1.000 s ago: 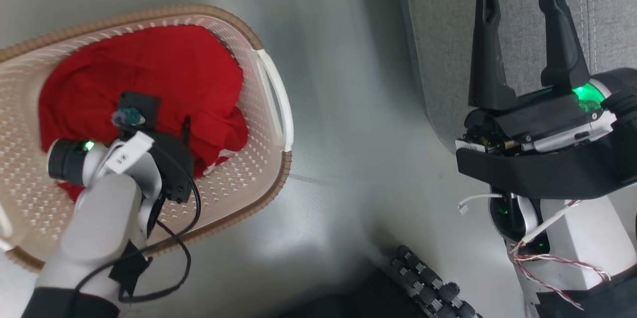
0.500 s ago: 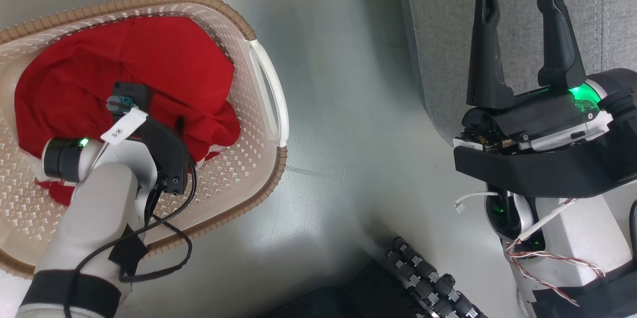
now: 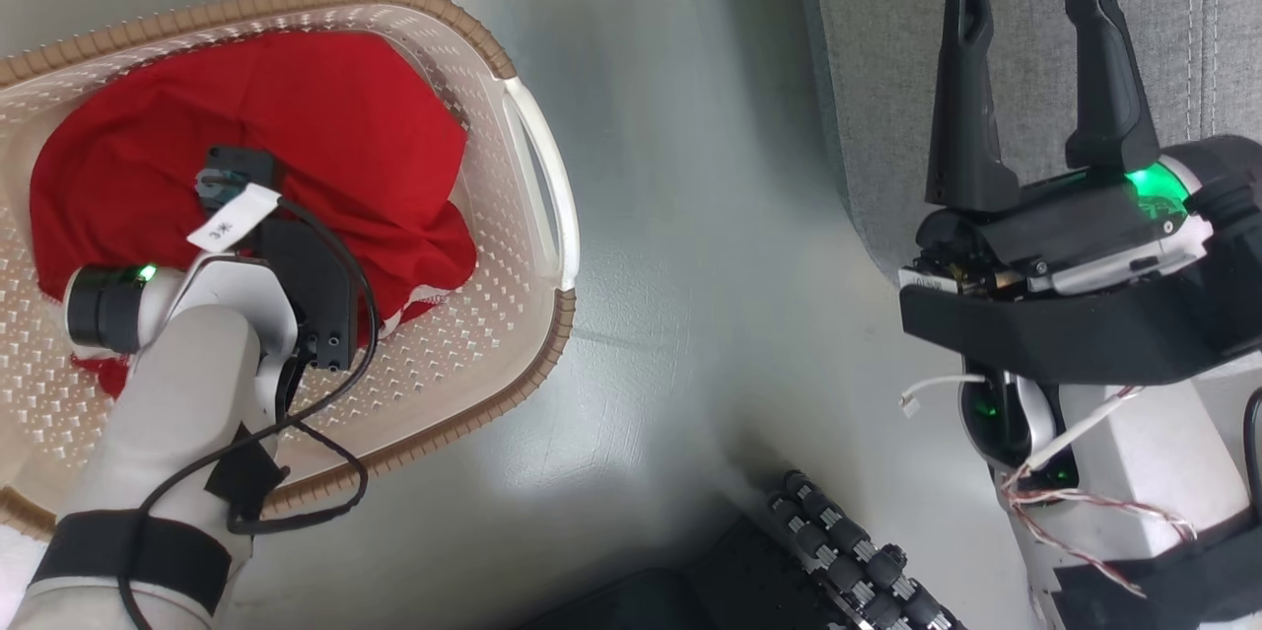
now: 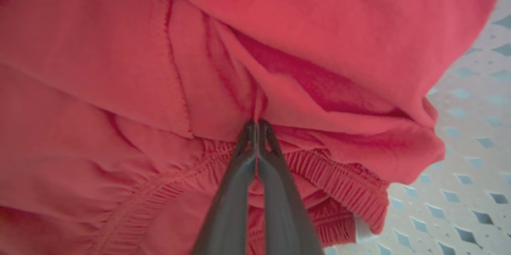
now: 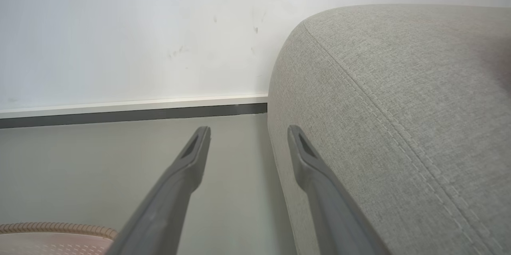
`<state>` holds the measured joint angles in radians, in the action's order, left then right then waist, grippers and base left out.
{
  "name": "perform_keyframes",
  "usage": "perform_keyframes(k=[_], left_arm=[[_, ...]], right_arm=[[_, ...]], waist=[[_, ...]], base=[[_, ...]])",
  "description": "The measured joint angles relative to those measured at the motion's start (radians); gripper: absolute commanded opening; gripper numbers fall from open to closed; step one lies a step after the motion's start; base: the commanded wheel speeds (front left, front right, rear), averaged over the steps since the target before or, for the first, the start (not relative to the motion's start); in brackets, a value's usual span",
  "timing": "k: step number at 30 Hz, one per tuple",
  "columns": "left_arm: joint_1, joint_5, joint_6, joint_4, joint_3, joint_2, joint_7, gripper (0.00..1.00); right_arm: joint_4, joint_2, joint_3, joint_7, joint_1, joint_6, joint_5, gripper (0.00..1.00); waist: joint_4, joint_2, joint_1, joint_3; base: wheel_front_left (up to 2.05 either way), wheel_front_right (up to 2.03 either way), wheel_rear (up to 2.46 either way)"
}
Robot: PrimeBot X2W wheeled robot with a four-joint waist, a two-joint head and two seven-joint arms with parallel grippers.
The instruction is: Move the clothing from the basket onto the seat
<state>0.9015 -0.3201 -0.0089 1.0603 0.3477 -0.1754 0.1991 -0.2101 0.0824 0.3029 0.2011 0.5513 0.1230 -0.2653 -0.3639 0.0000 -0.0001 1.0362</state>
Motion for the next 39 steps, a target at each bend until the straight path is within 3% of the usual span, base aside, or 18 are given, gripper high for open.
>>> perform_keyframes(k=[17, 33, 39], left_arm=[[0.005, -0.058, -0.063, -0.013, -0.028, 0.044, -0.194, 0.00], [-0.106, -0.103, -0.099, -0.076, -0.038, 0.102, -0.416, 0.00], [-0.144, -0.119, -0.106, -0.119, -0.043, 0.114, -0.438, 0.00]], right_arm=[[0.080, 0.036, -0.016, 0.017, 0.016, -0.017, 0.004, 1.00], [0.155, 0.094, -0.022, 0.020, -0.020, -0.035, 0.020, 1.00], [0.185, 0.107, -0.021, 0.015, -0.047, -0.044, 0.020, 1.00]], waist=[[0.065, 0.0001, 0.0000, -0.090], [0.173, 0.0000, 0.0000, -0.287], [0.216, 0.0000, 0.0000, -0.371]], base=[[0.00, 0.00, 0.00], [0.00, 0.00, 0.00], [0.00, 0.00, 0.00]])
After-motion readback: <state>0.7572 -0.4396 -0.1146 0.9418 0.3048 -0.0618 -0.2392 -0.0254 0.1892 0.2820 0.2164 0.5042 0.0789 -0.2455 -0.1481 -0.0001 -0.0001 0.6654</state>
